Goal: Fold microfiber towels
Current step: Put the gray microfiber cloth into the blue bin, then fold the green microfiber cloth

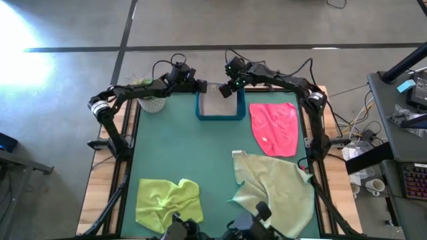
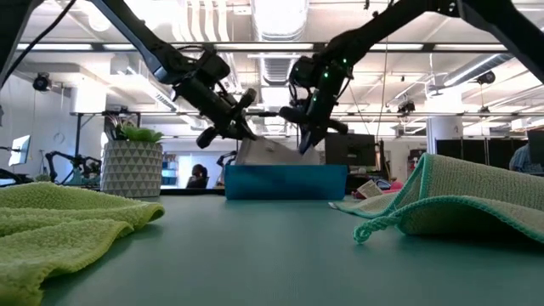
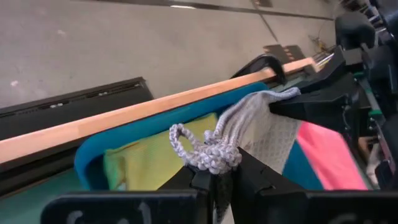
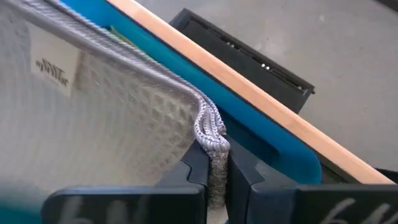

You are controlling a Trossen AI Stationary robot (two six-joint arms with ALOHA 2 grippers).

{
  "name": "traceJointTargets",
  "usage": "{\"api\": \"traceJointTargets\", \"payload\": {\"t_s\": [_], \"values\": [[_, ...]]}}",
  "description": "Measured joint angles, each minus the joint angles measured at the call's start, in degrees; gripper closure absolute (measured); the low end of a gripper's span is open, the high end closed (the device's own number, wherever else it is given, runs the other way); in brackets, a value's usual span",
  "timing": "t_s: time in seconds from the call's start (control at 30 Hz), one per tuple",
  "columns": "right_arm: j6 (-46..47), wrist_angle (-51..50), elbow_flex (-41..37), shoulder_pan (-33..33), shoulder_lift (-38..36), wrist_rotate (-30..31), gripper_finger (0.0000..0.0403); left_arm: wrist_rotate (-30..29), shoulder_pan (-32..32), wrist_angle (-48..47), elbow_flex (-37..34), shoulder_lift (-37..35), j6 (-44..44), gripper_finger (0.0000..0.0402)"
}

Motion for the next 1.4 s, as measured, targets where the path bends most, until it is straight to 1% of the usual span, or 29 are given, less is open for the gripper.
{"api": "traceJointTargets", "payload": {"t_s": [0.27,0.4,0.53,0.67,0.8,0.9,1.03,1.13,1.2,1.4], "values": [[-3.84,0.09,0.00,-0.68,1.28,-1.26,0.0390,-0.50,0.28,-0.85,-0.83,0.00,1.17,0.0391],[-5.74,0.08,0.00,-1.16,1.28,-1.39,0.0390,-0.77,0.28,-0.67,-0.89,1.33,1.15,0.0391],[-7.69,-0.28,0.00,-1.41,1.28,-3.94,0.0389,-0.96,0.30,-1.08,-0.91,3.15,1.11,0.0391],[-8.82,-0.54,0.00,-1.41,1.28,-3.98,0.0367,-0.94,0.28,-1.02,-0.93,3.65,1.45,0.0387],[-8.82,-0.50,0.00,-1.45,1.28,-3.67,0.0323,-0.96,0.28,-1.01,-0.91,3.56,4.54,0.0359],[-8.82,-0.50,0.00,-1.50,1.28,-3.59,0.0290,-0.94,0.28,-0.94,-0.45,3.42,7.20,0.0327],[-10.21,-0.83,0.00,-2.06,0.98,-3.63,0.0257,-0.96,0.78,-0.87,0.26,2.95,7.61,0.0286],[-10.22,-1.33,0.00,-3.00,-0.40,-3.66,0.0243,-0.97,1.64,-1.02,0.95,1.31,7.83,0.0264],[-10.49,-2.32,0.00,-3.71,-1.97,-3.66,0.0238,-1.02,2.09,-0.94,1.40,-0.49,10.30,0.0256],[-13.25,-6.85,0.00,-4.71,-7.52,-4.03,0.0241,-0.51,1.95,-2.65,1.65,-8.72,19.42,0.0254]]}}
